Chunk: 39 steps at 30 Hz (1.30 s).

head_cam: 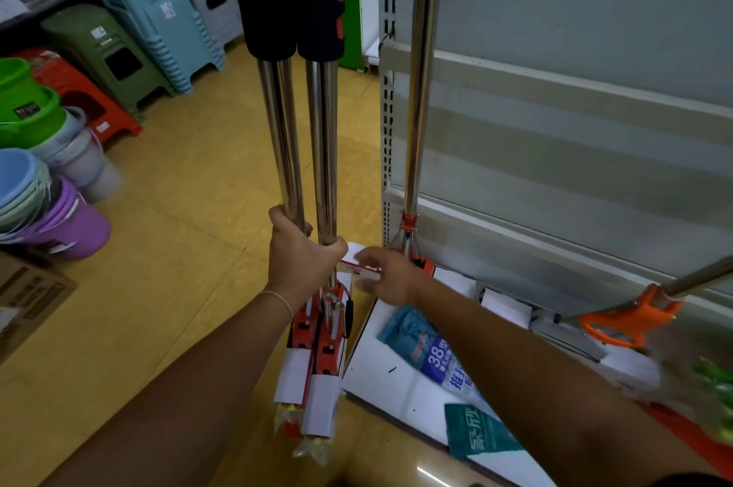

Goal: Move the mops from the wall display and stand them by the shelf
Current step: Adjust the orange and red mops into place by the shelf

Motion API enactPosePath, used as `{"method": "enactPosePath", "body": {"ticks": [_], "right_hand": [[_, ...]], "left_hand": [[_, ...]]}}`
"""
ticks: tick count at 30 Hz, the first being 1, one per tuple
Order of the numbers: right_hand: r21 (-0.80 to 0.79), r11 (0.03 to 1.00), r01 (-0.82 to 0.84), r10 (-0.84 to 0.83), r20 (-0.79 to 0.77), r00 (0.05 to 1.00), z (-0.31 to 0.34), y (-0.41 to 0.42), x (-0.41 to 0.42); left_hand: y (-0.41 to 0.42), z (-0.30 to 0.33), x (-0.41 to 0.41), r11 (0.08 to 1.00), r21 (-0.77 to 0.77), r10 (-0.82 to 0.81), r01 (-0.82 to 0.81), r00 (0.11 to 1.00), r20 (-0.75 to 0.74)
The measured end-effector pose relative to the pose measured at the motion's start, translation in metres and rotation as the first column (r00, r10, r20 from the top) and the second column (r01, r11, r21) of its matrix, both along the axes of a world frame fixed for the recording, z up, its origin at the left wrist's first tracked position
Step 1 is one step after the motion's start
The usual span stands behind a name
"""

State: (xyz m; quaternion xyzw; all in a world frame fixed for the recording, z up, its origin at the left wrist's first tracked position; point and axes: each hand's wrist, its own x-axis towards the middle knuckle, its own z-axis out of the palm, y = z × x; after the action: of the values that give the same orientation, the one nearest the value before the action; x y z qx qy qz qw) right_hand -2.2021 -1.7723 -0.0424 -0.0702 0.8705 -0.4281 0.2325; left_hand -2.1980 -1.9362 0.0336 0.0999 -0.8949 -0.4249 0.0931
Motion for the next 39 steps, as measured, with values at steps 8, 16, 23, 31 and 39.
{"method": "enactPosePath", "body": {"ticks": [8,16,23,31,39], "right_hand": [[0.048,0.984,-0.174,0.175,-0.020,0.984,-0.005,-0.038,0.027],[0.070,0.997,-0.025,0.036,-0.154,0.987,-0.013,-0.023,0.040],[0.144,0.971,0.189,-0.170,-0.136,0.976,-0.021,-0.009,0.044],[0.187,0.907,0.377,-0.353,-0.153,0.923,-0.024,0.009,0.031],[0.139,0.890,0.435,-0.417,-0.141,0.898,-0.028,0.009,0.003]], "left_hand": [[-0.003,0.006,0.016,0.990,0.024,-0.143,0.141,0.987,0.068],[-0.009,0.006,0.023,0.988,-0.057,-0.145,0.143,0.989,-0.038],[-0.023,0.012,0.024,0.992,-0.049,-0.115,0.114,0.993,-0.033],[-0.037,0.019,0.027,0.996,-0.052,-0.078,0.077,0.997,-0.013],[-0.054,0.021,0.027,0.996,-0.059,-0.065,0.063,0.997,-0.031]]}}
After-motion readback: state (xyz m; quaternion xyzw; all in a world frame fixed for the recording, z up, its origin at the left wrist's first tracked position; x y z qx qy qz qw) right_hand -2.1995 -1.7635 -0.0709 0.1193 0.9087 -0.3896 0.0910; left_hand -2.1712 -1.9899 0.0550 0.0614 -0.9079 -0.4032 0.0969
